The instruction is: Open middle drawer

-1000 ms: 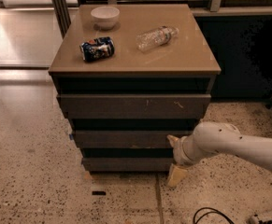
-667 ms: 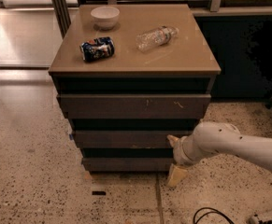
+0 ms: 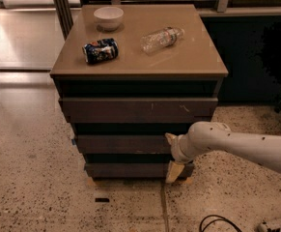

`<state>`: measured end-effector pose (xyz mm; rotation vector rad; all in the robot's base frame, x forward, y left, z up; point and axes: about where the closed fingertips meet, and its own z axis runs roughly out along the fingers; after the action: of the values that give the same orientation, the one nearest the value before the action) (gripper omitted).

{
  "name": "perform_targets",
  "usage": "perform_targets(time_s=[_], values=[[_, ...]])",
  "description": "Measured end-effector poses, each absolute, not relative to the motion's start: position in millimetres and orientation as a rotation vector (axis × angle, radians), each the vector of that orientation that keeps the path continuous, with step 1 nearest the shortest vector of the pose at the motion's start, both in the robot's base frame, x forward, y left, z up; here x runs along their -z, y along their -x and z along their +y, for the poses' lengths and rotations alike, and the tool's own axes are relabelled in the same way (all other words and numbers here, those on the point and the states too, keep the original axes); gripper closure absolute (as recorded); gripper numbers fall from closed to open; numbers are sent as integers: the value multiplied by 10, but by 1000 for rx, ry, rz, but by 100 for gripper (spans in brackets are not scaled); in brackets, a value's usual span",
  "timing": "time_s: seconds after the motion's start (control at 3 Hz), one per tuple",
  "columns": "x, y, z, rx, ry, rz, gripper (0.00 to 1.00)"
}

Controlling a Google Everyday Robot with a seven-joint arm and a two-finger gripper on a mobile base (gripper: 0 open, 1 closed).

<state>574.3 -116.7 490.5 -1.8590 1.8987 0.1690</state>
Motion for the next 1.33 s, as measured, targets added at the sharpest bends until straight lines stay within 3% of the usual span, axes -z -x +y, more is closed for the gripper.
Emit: perform_targets(time_s=[1.33], values=[[-4486, -6141, -965, -240, 1884, 1838, 0]])
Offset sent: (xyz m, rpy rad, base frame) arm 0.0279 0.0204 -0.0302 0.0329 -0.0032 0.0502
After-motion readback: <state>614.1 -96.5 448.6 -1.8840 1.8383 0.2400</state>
